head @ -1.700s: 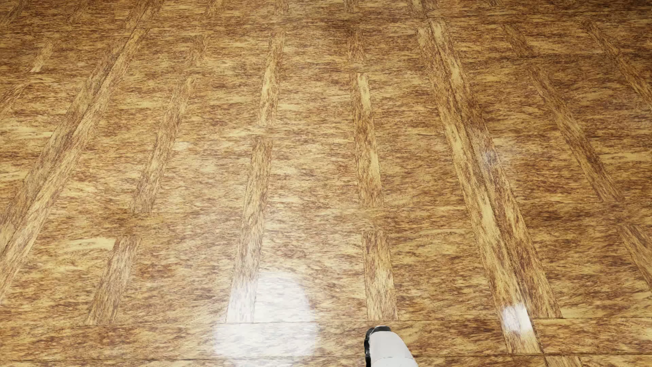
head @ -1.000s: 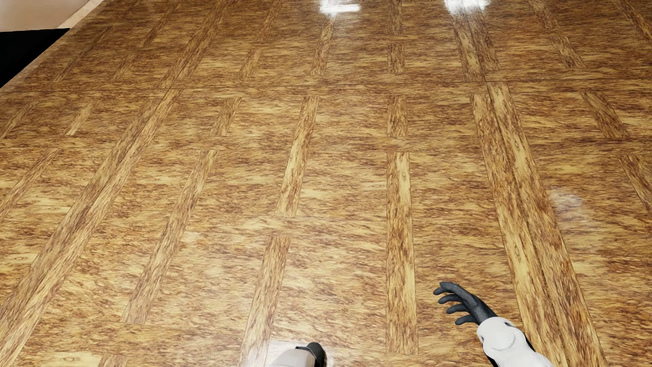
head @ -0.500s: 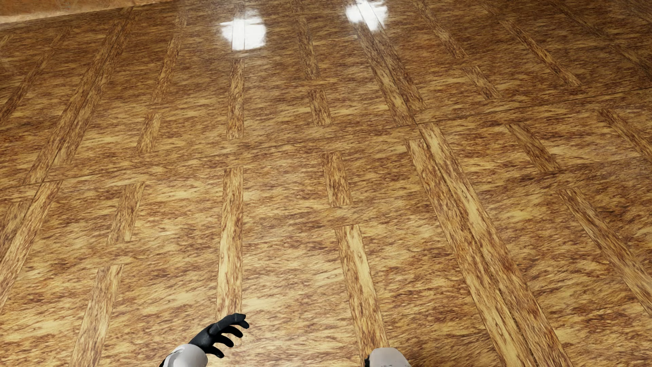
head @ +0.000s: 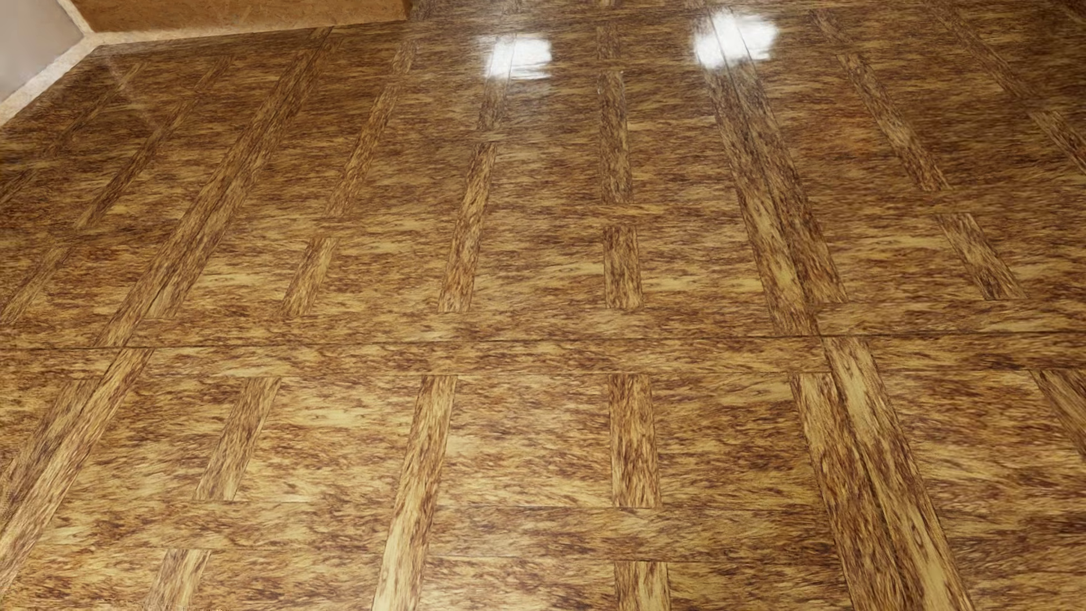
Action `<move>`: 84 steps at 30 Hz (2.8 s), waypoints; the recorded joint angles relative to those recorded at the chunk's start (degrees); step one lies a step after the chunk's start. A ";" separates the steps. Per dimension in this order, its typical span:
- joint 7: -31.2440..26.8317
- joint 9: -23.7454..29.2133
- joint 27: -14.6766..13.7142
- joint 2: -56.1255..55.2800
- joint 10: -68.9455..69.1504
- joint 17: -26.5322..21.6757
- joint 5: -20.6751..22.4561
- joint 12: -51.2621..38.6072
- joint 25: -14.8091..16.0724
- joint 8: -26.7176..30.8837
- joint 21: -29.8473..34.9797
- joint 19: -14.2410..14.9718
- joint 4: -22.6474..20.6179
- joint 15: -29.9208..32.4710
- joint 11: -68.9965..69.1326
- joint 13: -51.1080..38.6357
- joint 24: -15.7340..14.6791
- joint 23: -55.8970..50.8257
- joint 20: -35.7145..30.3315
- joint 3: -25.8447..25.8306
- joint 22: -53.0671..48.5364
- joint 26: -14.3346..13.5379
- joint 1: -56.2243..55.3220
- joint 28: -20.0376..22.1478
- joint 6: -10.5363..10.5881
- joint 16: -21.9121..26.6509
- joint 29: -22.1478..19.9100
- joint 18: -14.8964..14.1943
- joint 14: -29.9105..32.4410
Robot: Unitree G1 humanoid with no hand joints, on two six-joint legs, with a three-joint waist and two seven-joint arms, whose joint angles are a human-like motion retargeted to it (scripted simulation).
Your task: Head to the dark armchair
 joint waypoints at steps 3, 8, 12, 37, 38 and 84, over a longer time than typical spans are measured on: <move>0.00 0.98 0.00 12.00 -4.28 -2.27 -0.24 6.14 0.00 0.00 -3.51 0.00 -1.82 -1.40 -4.63 -5.25 0.00 -2.13 0.80 10.06 -2.84 0.00 -10.97 0.00 -1.15 1.32 0.00 0.00 -5.46; 0.00 -0.46 0.00 25.51 -49.43 -3.70 0.85 9.84 0.00 0.00 -9.50 0.00 -3.84 -9.51 -7.38 -12.52 0.00 -6.06 0.31 13.83 0.46 0.00 -13.18 0.00 -1.13 -0.20 0.00 0.00 -11.60; 0.00 -2.24 0.00 28.55 -54.50 -2.38 -1.25 8.75 0.00 0.00 -11.30 0.00 -5.92 -7.33 -3.41 -9.16 0.00 -12.83 -0.33 14.73 -1.45 0.00 -14.21 0.00 -1.79 -0.43 0.00 0.00 -14.27; 0.00 -2.00 0.00 -1.74 2.21 0.39 0.76 2.13 0.00 0.00 -2.19 0.00 -1.88 -3.23 2.97 5.12 0.00 0.04 7.08 0.25 -0.96 0.00 -1.75 0.00 -0.62 0.77 0.00 0.00 -1.70; 0.00 -1.63 0.00 2.56 1.92 -0.35 0.67 4.68 0.00 0.00 -3.69 0.00 -2.34 -3.80 0.98 3.84 0.00 -2.32 6.08 3.76 -1.64 0.00 -5.82 0.00 -1.29 0.40 0.00 0.00 -1.51; 0.00 -2.79 0.00 5.12 -52.21 -8.72 -5.13 13.34 0.00 0.00 -18.14 0.00 -2.59 -3.16 -2.24 -6.90 0.00 -3.36 1.22 12.42 -10.40 0.00 -0.27 0.00 -2.21 -0.50 0.00 0.00 -16.65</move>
